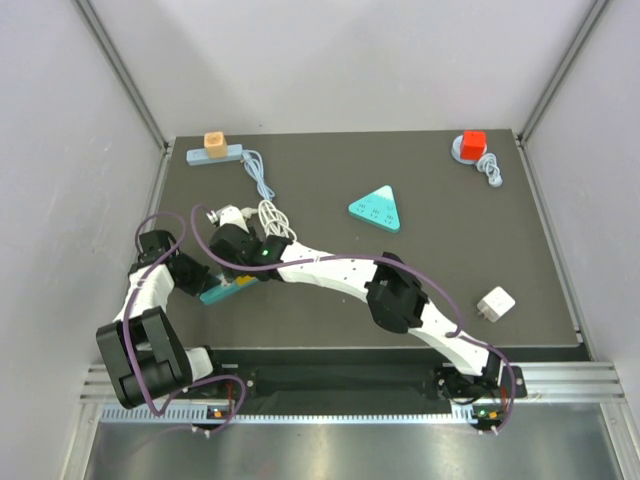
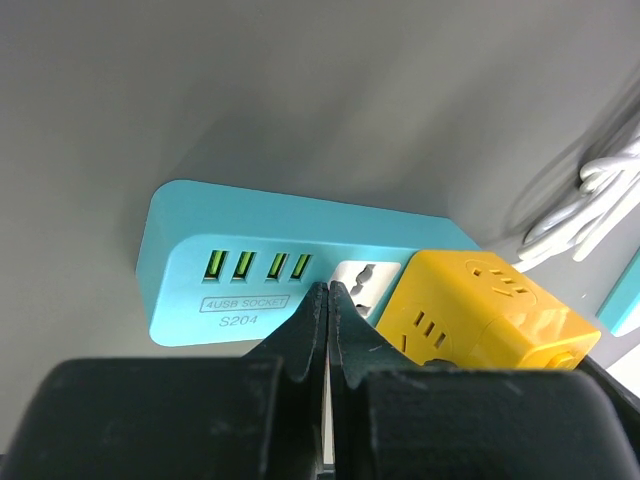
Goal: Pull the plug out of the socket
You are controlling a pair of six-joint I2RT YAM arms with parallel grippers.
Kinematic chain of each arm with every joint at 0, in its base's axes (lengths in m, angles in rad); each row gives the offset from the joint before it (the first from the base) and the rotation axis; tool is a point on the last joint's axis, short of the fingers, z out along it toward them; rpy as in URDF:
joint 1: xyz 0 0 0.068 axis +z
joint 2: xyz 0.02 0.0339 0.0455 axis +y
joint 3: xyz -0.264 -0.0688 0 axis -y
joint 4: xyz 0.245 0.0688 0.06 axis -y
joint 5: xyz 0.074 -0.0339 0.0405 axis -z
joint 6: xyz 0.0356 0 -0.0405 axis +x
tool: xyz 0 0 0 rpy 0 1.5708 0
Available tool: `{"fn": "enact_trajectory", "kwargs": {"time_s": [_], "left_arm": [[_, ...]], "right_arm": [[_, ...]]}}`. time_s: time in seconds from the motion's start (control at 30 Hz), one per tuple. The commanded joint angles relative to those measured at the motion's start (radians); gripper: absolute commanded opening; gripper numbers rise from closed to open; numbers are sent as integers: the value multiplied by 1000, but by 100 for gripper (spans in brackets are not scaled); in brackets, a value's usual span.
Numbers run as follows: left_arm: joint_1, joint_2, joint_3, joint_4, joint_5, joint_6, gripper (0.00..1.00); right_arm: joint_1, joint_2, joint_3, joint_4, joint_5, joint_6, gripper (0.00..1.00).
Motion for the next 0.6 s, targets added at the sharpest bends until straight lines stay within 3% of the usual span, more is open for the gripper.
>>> {"fn": "enact_trajectory", "kwargs": {"time_s": [0.0,0.27,0.37,0.57], "left_arm": [[7,31,-27,-42,-105,18,0],[5,57,-29,-39,-119,13,0],[5,63,-29,-39,-119,13,0],[7,74,-29,-39,-117,13,0]], "right_arm": [[17,17,72,11,31,4,57],[18,14,78,7,59,-7,48],[21,14,84,8,71,-7,37],[25,-1,88,19,76,-16,27]]}}
